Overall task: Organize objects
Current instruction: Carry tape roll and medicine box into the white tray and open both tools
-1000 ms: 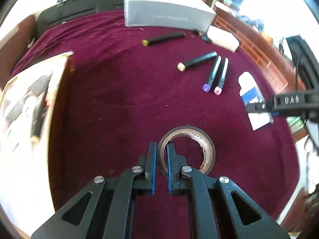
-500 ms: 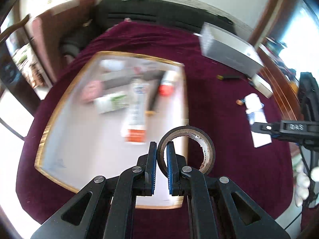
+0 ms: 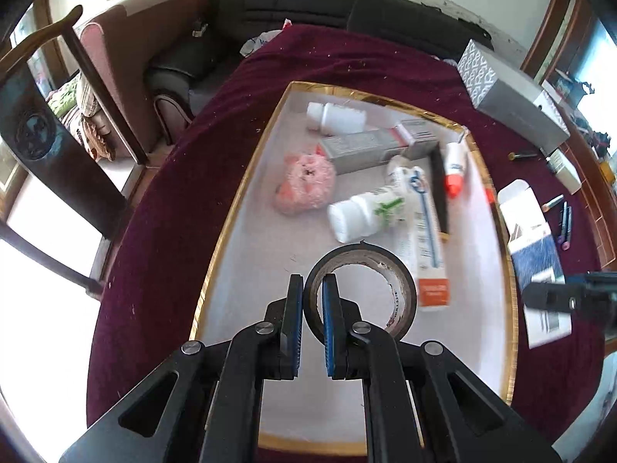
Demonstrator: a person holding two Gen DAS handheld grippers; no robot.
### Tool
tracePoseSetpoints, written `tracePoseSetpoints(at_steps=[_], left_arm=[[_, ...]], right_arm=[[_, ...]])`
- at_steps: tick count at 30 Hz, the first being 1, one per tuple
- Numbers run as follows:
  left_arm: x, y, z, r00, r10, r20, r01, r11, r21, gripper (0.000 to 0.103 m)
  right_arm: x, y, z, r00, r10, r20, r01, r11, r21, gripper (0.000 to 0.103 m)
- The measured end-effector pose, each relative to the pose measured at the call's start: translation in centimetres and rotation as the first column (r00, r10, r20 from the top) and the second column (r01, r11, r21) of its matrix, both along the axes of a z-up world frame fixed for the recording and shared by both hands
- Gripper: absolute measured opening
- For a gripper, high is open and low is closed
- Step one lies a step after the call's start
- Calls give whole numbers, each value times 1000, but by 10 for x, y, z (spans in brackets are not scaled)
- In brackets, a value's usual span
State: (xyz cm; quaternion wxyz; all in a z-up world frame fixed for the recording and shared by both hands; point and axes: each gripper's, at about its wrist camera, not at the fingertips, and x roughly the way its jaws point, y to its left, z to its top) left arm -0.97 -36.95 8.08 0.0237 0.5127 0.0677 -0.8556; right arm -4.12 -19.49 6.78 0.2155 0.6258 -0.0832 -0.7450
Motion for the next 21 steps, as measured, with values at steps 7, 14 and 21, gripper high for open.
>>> tracePoseSetpoints(at_steps=[7, 14, 21], left_arm=[[-20, -16, -22, 998, -30, 53, 31, 999, -15, 7], [-32, -33, -25, 999, 2, 43, -1, 1000, -1, 9], [-33, -41, -17, 999, 2, 45, -5, 998, 63, 12]], right_arm=[[-2, -57, -16, 996, 76, 36, -76, 997, 0, 33], [-5, -84, -39, 993, 89, 78, -90, 996, 8, 33], [-9, -95, -55, 991, 88, 104, -92, 995, 33, 34]])
